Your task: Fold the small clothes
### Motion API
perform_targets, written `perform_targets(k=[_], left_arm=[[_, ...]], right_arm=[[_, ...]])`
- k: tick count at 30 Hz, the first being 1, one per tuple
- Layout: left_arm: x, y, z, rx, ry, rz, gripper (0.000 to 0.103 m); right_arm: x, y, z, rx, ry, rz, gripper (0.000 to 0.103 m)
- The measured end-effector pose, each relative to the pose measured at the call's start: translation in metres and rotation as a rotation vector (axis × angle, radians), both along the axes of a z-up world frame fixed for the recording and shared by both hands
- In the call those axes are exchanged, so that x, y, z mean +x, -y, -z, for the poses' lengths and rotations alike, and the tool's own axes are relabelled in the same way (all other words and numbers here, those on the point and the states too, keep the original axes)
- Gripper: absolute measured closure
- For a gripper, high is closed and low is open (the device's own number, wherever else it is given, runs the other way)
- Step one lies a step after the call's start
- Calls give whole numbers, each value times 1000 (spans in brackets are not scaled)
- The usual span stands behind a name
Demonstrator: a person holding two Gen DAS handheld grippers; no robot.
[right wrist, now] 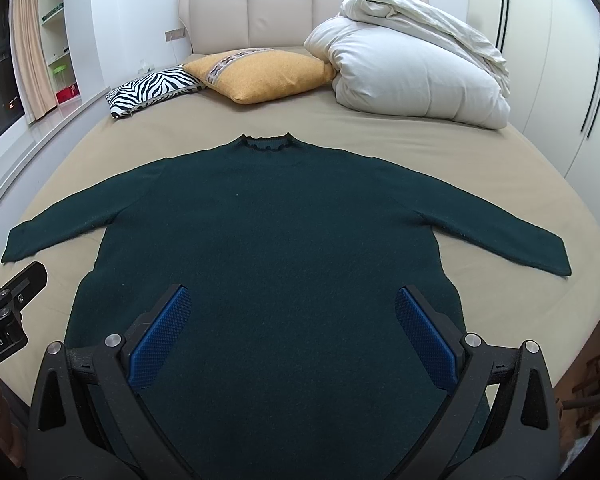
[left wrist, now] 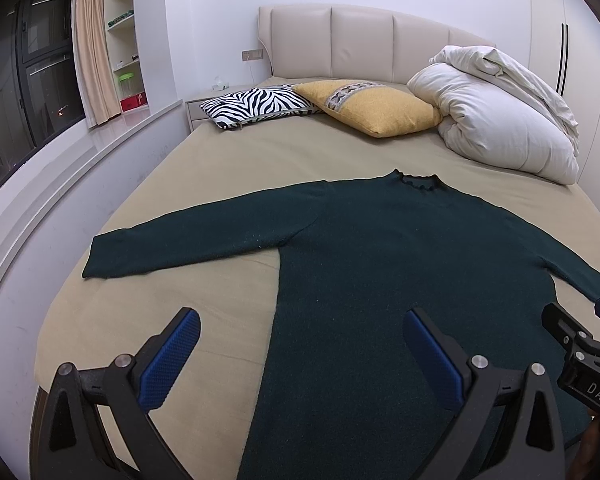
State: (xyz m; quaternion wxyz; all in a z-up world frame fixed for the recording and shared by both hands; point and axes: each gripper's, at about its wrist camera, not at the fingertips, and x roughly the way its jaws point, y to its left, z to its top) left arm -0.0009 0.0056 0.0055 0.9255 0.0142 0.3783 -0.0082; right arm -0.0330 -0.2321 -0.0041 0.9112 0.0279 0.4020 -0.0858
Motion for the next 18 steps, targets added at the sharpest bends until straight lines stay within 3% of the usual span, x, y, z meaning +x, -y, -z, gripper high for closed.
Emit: perform_targets(k=[18], left_arm=[[0,1,1,0,0,0,0]], right_arm=[[2,-3,3,-1,-3,-4,0]])
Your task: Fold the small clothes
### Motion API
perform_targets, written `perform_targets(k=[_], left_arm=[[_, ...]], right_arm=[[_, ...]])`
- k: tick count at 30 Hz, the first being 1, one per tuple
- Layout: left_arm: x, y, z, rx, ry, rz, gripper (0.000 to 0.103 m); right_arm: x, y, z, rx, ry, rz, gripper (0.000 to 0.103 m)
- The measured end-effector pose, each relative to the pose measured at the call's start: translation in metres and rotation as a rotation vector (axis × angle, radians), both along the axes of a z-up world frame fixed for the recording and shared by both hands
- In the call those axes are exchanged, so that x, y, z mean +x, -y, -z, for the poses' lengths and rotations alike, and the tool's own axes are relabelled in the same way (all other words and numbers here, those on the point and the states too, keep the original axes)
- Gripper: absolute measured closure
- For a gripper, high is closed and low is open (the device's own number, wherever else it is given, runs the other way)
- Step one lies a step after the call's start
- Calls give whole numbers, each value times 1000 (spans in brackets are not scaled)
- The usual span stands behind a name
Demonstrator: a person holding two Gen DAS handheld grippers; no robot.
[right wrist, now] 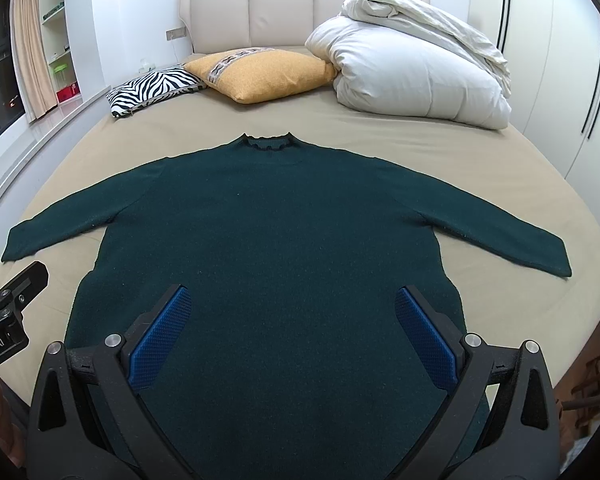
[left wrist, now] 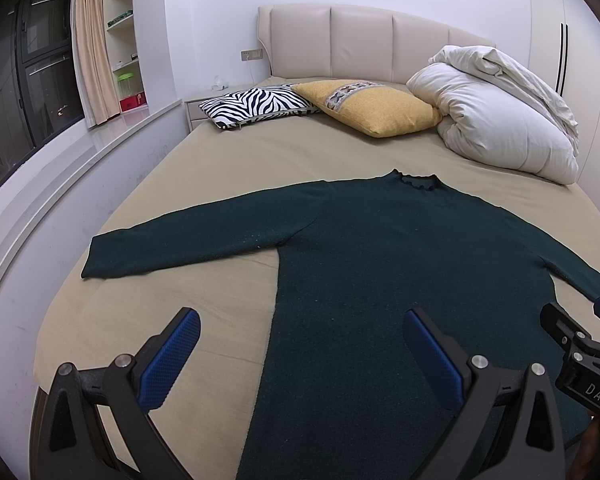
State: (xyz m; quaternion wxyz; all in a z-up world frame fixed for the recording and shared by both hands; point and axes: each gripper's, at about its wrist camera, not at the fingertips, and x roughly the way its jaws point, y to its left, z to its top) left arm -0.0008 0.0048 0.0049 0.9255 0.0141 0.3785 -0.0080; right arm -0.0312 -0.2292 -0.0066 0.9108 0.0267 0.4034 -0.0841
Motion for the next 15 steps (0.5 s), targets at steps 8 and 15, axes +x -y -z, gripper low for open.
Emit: perform_targets(k=[8,15], left_arm=[[-3,-10,1,-3,-1,1,0],[-7,-14,7,-8,-7,-5,0]], right_arm=[[0,-1,0,1,-4,-1,0],[0,1,-1,3,-8,-3,0]])
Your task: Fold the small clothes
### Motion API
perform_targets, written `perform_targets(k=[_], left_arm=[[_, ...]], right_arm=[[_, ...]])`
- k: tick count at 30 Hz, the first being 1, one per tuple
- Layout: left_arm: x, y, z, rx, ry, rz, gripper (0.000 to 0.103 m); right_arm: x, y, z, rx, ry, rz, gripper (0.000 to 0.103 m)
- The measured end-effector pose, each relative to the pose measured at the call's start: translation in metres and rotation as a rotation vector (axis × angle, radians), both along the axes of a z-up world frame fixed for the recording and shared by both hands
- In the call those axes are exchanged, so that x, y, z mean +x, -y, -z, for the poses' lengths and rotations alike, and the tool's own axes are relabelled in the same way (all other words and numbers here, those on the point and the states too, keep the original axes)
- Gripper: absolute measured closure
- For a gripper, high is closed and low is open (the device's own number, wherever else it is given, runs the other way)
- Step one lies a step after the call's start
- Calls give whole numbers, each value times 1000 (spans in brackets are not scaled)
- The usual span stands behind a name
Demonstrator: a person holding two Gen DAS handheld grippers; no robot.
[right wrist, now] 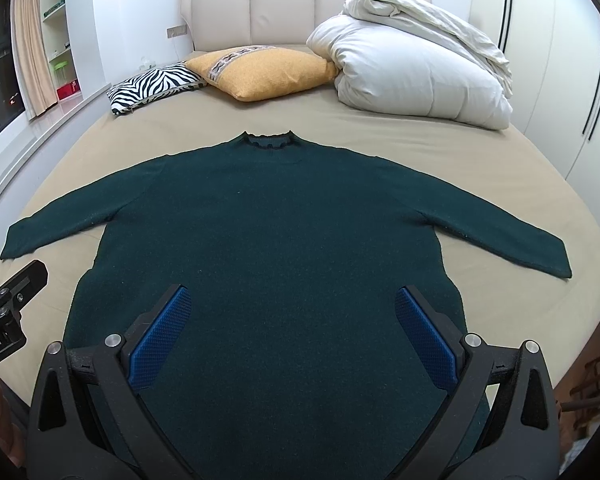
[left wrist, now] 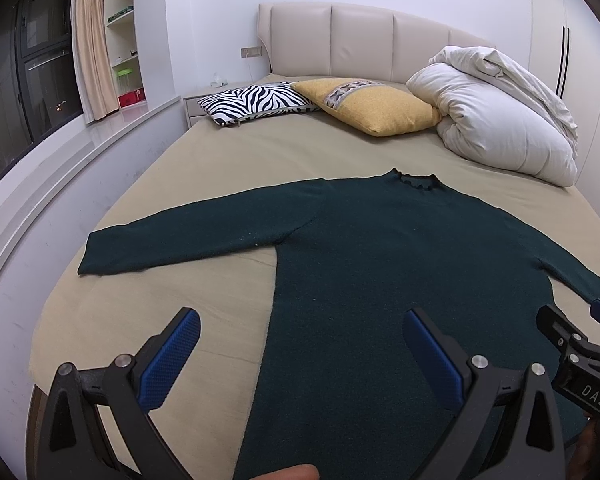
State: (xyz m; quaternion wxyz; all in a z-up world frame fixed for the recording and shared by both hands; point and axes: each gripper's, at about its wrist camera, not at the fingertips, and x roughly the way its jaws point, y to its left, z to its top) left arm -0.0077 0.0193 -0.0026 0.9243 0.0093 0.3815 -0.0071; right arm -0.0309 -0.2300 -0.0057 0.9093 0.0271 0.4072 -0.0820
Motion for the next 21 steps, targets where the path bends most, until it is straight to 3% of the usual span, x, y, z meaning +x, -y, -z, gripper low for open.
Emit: perform_targets(k=[8,13,16,21], left_arm=[[5,10,11,7,-28,10,0],[13,21,27,38,-56,32,0],[21,23,39,-2,-106,67,0],[40,29,58,-100,-170,109,0]], right_arm=[[8,11,4,19,-15,1,0],[15,47,9,60,-14,31,0],[15,105,11,115,11,108,0],[7,255,33,236,34,312,0]])
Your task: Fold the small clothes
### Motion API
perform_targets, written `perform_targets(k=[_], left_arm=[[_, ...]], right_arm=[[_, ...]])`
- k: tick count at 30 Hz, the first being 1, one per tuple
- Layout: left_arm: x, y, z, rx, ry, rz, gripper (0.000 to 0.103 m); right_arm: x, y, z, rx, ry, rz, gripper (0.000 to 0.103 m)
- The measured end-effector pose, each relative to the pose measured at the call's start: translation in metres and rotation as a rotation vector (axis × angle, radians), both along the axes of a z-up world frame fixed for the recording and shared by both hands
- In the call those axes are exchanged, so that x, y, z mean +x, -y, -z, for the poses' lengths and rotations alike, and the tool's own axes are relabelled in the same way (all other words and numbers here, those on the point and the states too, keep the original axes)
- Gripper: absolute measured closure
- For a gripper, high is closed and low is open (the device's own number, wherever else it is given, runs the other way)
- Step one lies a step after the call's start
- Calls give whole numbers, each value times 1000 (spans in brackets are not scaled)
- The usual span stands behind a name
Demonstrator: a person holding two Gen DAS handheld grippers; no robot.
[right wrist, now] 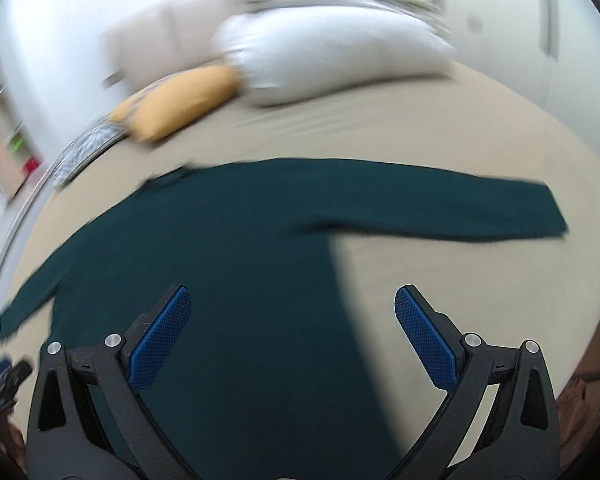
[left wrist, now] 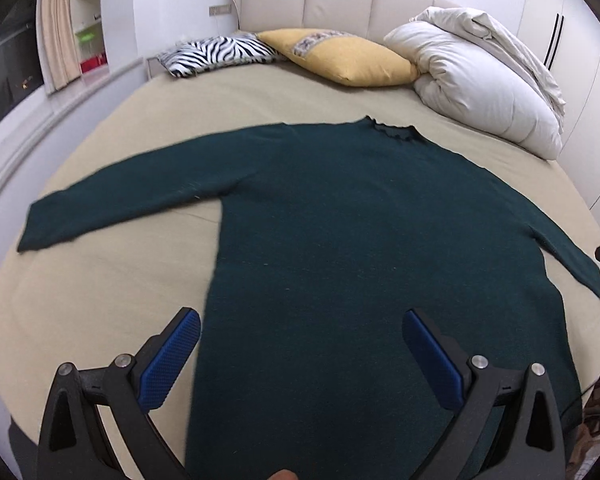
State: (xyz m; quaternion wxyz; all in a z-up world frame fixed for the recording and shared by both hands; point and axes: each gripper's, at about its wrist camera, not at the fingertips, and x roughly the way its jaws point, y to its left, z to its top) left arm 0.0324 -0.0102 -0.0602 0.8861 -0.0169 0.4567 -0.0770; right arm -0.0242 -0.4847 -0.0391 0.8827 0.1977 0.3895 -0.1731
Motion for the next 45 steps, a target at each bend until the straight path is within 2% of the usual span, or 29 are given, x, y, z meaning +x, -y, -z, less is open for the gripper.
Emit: perform_targets(k=[1,3,5,8,10,13,15,19,20,21,22,25,28,33,36,39,42,45], left_arm=[[4,2,2,-5,1,4,0],[8,10,2,14,64,25,0],[10,25,0,65,115,73,0],[21,40,3,105,63,99,0],[30,43,5,69,26,72,0],[39,49,7,36,33,76,0],[47,54,11,4,11,90,0],[58,54,21,-109,-51,113,1],[59,54,22,-137,-59,119,3],[62,53,23,-170,-71,128,5],[64,51,24,-195,-82,130,9],[72,43,26,-285,-112,125,16],[80,34,25,-347,-123,117,24],[91,12,26,-453,-125,92,27],[96,-4,31,-494,-125,67,27],[101,-17,36,-532,-133,54,27],[111,-19,43,-551,-152,57,27],[120,-10,48,-557,-169,75,25]], right_arm=[[-6,34,6,35,12,51,2],[-22,104,19,112,50,167,7],[-42,167,35,182,72,279,16],[-70,245,61,268,112,431,26],[-81,287,80,334,129,488,32],[-84,326,105,411,136,517,44],[-77,341,114,405,152,503,51],[-56,364,125,402,174,468,77],[-52,367,126,406,173,465,90],[-44,363,123,408,166,460,95],[-34,345,112,389,152,456,95],[-5,308,75,321,174,354,95],[32,256,40,294,217,205,96],[129,111,-1,266,239,-151,96],[176,19,4,281,219,-315,96],[211,-60,32,286,143,-400,95],[231,-111,70,290,63,-461,90],[230,-126,95,332,43,-503,72]])
